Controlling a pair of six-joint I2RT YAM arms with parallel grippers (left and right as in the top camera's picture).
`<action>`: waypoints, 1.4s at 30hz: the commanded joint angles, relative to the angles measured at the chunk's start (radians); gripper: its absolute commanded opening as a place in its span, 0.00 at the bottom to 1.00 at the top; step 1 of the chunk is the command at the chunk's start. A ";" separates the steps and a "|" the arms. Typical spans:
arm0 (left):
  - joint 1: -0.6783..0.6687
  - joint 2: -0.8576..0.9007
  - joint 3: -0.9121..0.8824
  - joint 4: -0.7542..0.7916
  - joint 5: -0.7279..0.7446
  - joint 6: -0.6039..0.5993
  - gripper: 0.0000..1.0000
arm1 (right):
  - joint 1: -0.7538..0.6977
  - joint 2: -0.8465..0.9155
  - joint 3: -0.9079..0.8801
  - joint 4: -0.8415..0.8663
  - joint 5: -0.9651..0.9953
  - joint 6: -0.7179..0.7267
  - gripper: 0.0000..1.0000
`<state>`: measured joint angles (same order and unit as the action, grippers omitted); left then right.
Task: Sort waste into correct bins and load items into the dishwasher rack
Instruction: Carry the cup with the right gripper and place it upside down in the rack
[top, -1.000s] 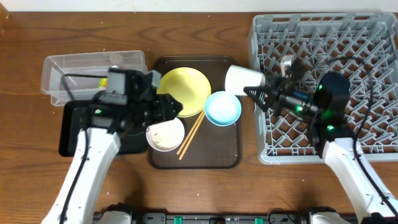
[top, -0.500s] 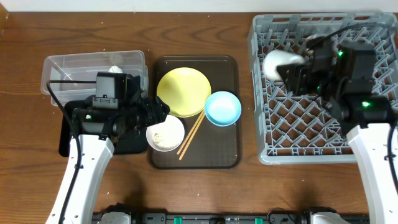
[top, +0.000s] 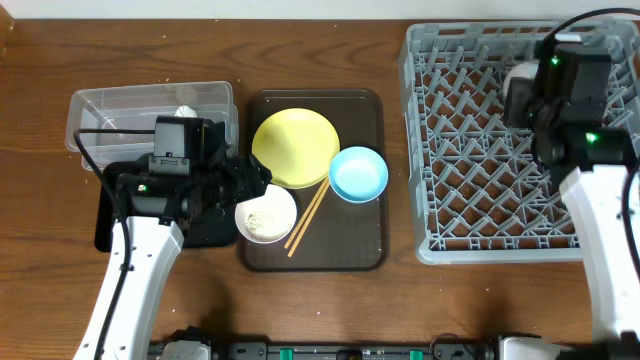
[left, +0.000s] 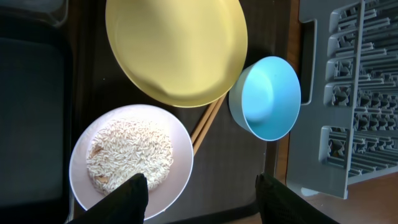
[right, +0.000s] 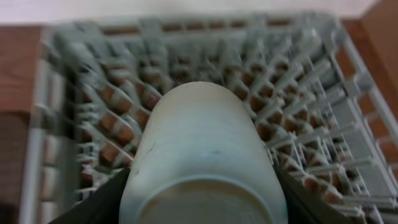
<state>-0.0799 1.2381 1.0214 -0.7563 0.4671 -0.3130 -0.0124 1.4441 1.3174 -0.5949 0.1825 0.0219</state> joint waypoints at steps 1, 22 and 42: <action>0.005 -0.004 0.006 -0.003 -0.008 0.013 0.58 | -0.045 0.029 0.012 0.017 0.048 0.026 0.01; 0.005 -0.004 0.006 -0.026 -0.009 0.014 0.58 | -0.095 0.327 0.012 0.280 -0.027 0.098 0.01; 0.005 -0.003 0.006 -0.026 -0.009 0.013 0.58 | -0.130 0.376 0.012 0.267 -0.210 0.111 0.88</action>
<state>-0.0799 1.2381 1.0214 -0.7799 0.4641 -0.3134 -0.1402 1.8271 1.3190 -0.3283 0.0238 0.1268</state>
